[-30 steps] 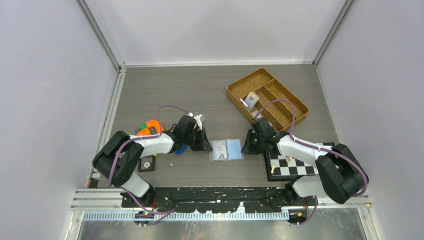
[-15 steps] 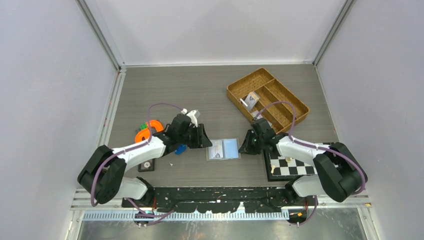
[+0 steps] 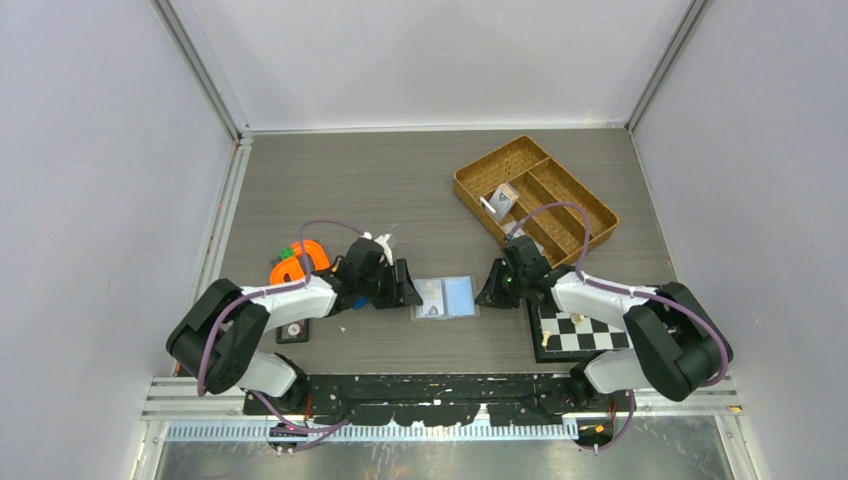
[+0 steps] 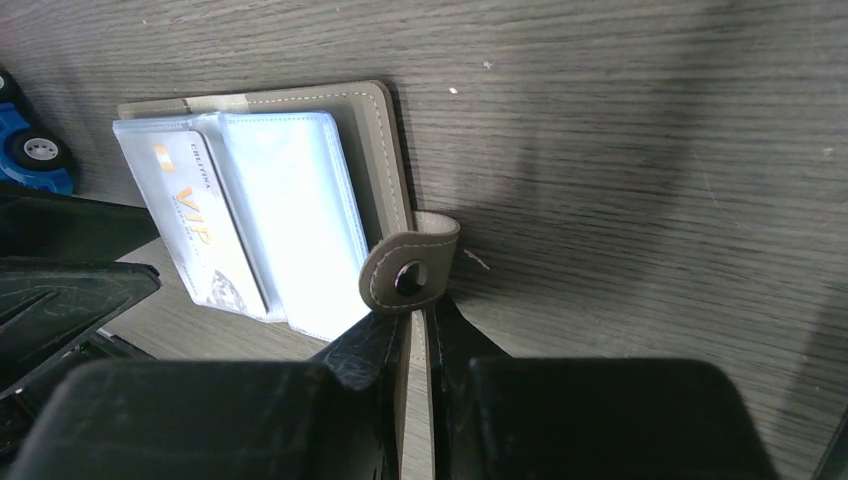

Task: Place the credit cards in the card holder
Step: Close the card holder at the center of the board.

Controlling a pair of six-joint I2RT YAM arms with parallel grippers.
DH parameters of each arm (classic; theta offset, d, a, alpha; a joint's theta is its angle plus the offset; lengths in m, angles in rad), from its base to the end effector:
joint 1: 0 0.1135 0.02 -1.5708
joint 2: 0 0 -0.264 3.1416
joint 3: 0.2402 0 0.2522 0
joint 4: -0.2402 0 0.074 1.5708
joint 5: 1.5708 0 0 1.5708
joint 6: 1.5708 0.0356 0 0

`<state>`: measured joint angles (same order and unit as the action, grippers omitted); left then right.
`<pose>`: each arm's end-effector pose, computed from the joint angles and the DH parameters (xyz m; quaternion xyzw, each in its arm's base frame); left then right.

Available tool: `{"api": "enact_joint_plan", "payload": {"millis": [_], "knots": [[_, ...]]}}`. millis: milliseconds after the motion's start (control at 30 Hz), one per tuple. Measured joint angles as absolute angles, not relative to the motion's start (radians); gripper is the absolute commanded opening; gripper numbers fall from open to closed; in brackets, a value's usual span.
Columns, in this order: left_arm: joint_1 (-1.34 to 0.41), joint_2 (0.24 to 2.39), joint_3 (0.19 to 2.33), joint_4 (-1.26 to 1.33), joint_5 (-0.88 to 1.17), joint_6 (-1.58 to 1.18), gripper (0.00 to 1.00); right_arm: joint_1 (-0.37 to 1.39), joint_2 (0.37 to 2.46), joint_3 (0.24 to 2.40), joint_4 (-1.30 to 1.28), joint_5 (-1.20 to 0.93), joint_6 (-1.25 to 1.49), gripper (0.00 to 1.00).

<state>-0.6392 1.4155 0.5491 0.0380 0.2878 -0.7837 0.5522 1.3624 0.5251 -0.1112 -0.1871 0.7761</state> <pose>0.1999 -0.1612 0.1468 -0.0147 0.9236 -0.3356 0.1846 0.1987 0.1302 0.1414 0.0775 0.9451 0.2579 0.1852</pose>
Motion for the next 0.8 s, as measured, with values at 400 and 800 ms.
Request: {"api": "enact_joint_plan", "payload": {"millis": [400, 800], "knots": [[-0.622, 1.472, 0.535, 0.194, 0.318, -0.813, 0.52, 0.552, 1.375, 0.525, -0.091, -0.2, 0.782, 0.14], [-0.62, 1.433, 0.497, 0.228, 0.321, -0.808, 0.52, 0.565, 1.415, 0.533, -0.032, -0.213, 0.797, 0.14]]}}
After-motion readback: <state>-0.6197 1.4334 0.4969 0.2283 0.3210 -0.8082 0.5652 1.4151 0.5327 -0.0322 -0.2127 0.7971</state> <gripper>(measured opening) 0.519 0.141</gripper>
